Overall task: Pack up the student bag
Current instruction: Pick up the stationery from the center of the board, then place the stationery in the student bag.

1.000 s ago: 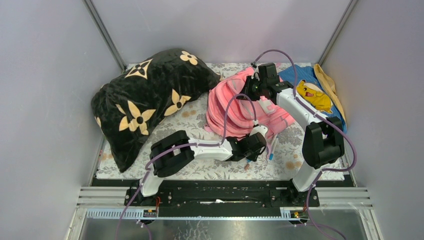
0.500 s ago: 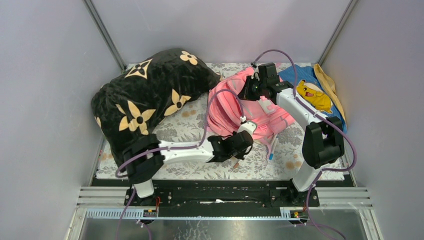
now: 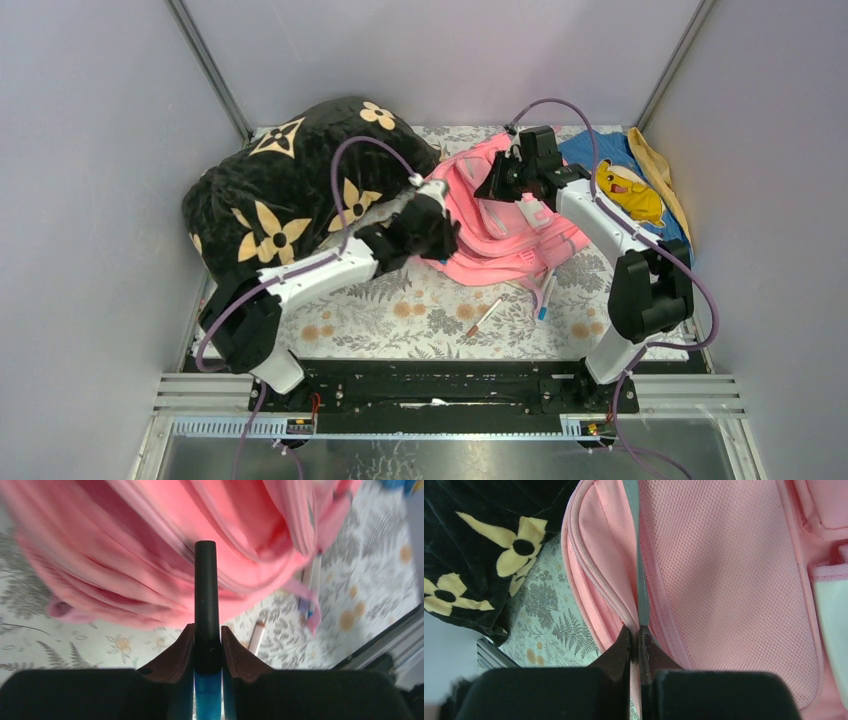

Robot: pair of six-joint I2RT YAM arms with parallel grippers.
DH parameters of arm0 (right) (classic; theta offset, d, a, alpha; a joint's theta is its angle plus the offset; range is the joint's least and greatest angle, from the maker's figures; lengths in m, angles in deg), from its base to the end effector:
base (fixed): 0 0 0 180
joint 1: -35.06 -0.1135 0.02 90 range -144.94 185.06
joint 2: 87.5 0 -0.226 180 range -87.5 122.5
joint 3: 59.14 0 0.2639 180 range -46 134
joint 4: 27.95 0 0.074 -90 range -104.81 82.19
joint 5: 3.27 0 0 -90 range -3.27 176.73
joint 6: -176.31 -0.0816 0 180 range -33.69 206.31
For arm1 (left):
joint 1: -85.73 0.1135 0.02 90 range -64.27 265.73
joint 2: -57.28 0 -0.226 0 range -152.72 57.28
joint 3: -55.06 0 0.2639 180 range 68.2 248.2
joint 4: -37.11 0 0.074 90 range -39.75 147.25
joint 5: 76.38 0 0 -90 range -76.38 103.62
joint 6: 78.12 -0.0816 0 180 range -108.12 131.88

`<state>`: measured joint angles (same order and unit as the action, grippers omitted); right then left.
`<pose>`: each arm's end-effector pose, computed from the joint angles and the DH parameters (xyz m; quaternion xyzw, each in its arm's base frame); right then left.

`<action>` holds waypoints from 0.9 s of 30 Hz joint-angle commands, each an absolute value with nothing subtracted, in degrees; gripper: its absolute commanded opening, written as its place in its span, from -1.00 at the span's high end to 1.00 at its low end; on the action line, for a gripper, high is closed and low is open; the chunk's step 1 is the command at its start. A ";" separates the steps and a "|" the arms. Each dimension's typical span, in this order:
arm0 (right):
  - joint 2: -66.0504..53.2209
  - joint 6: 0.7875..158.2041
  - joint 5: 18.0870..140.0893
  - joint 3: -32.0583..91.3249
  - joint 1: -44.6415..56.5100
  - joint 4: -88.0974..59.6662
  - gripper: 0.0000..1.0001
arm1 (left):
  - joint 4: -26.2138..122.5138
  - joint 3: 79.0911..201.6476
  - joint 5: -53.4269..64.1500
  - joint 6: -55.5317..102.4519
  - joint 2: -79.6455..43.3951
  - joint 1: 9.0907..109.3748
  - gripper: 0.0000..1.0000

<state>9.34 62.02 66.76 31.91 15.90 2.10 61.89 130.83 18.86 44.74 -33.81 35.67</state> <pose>0.3986 0.1680 0.2230 -0.0396 0.8795 0.3094 0.3593 0.2610 -0.3000 0.1697 0.1164 0.8984 -0.2479 0.3432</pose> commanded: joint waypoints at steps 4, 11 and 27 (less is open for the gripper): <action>5.01 59.89 64.72 32.07 15.64 1.98 1.00 | 57.11 134.48 4.00 59.57 -34.56 46.70 1.00; 4.77 59.85 64.54 31.88 15.64 2.24 1.00 | 48.10 138.20 -1.86 68.76 -39.22 49.06 1.00; 4.51 58.93 63.41 31.62 15.68 1.55 1.00 | 39.45 141.39 10.75 74.80 -49.69 49.00 1.00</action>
<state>8.47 61.75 67.20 31.25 16.01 2.03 49.00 141.26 3.30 73.51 -46.05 48.67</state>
